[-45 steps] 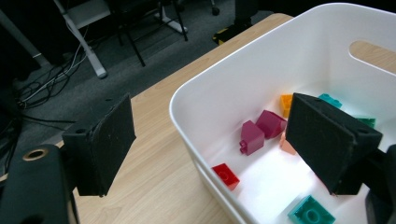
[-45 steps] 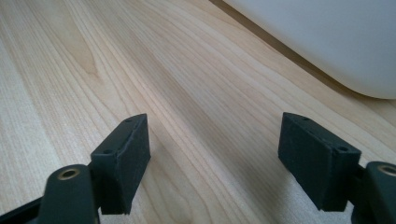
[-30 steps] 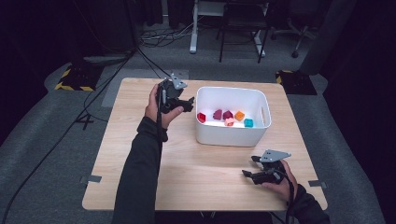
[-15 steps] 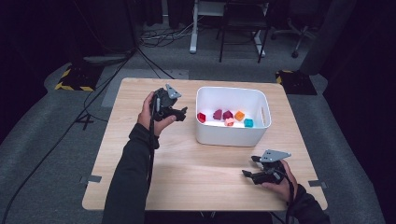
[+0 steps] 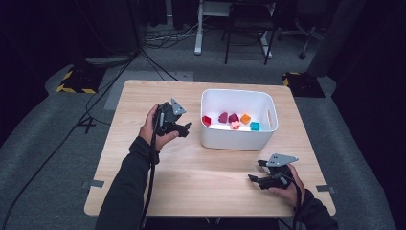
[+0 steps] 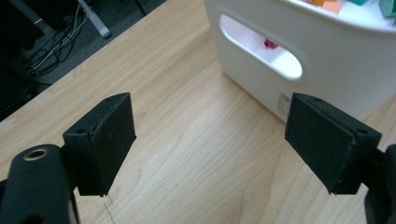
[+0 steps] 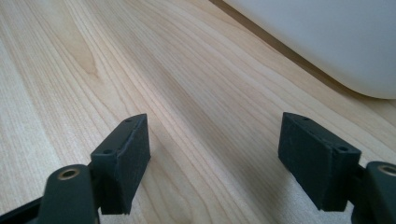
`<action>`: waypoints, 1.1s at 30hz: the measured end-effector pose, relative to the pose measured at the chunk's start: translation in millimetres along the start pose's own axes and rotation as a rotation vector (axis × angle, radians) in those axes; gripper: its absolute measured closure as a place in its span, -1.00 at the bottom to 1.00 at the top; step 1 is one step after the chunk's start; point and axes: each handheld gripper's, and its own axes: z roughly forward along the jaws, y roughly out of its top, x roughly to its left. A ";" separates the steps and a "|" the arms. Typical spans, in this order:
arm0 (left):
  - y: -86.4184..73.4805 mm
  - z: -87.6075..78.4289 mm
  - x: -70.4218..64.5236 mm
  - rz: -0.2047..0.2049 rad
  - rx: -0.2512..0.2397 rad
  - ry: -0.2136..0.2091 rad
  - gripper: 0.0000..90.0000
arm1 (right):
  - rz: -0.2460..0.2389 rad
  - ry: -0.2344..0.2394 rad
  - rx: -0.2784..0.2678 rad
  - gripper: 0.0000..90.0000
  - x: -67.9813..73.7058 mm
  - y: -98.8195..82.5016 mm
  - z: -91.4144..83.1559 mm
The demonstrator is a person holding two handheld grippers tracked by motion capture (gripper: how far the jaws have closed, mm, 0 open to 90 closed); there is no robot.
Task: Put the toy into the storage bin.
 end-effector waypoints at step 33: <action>-97.7 -11.8 -37.6 0.032 0.087 -0.092 -0.64 | 0.000 0.000 0.000 -0.44 0.0 0.0 0.0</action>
